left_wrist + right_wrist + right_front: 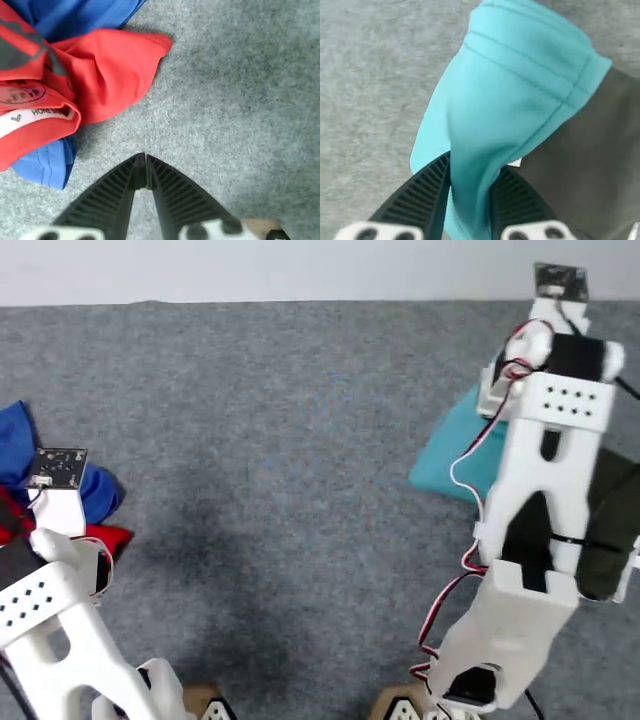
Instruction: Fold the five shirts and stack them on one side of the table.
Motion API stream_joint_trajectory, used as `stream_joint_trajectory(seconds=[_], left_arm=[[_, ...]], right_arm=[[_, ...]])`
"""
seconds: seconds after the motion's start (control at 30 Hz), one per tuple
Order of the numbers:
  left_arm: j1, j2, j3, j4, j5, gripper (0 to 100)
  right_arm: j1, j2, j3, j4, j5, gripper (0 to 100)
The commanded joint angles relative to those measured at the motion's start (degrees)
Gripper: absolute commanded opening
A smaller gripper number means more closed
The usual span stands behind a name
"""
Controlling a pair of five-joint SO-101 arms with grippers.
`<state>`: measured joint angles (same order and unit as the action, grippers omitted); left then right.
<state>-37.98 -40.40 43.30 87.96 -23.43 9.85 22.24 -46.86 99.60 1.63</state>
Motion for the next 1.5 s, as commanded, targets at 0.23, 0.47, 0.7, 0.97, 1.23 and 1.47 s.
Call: stream_joint_trajectory(seconds=[0.23, 0.47, 0.7, 0.97, 1.23, 1.47], left_arm=[[0.4, -1.2, -0.8, -1.0, -0.5, 1], [0.4, -1.2, -0.8, -1.0, -0.5, 1], [0.4, -1.2, -0.8, -1.0, -0.5, 1], [0.4, -1.2, -0.8, -1.0, -0.5, 1], [0.4, -1.1, -0.8, -1.0, -0.5, 1], [0.4, -1.1, -0.7, -1.0, -0.5, 1]], right_arm=[[6.9, -3.8, -0.4, -2.5, 9.8, 1.0], [16.4, 0.4, -0.3, -1.8, 14.7, 1.0], [24.5, 5.4, -0.3, 0.0, 18.8, 1.0], [30.7, 10.8, -0.3, 0.5, 20.7, 1.2], [30.4, 9.2, -1.8, 2.9, 13.1, 27.4], [21.2, 4.0, -6.1, 2.5, 8.9, 28.4]])
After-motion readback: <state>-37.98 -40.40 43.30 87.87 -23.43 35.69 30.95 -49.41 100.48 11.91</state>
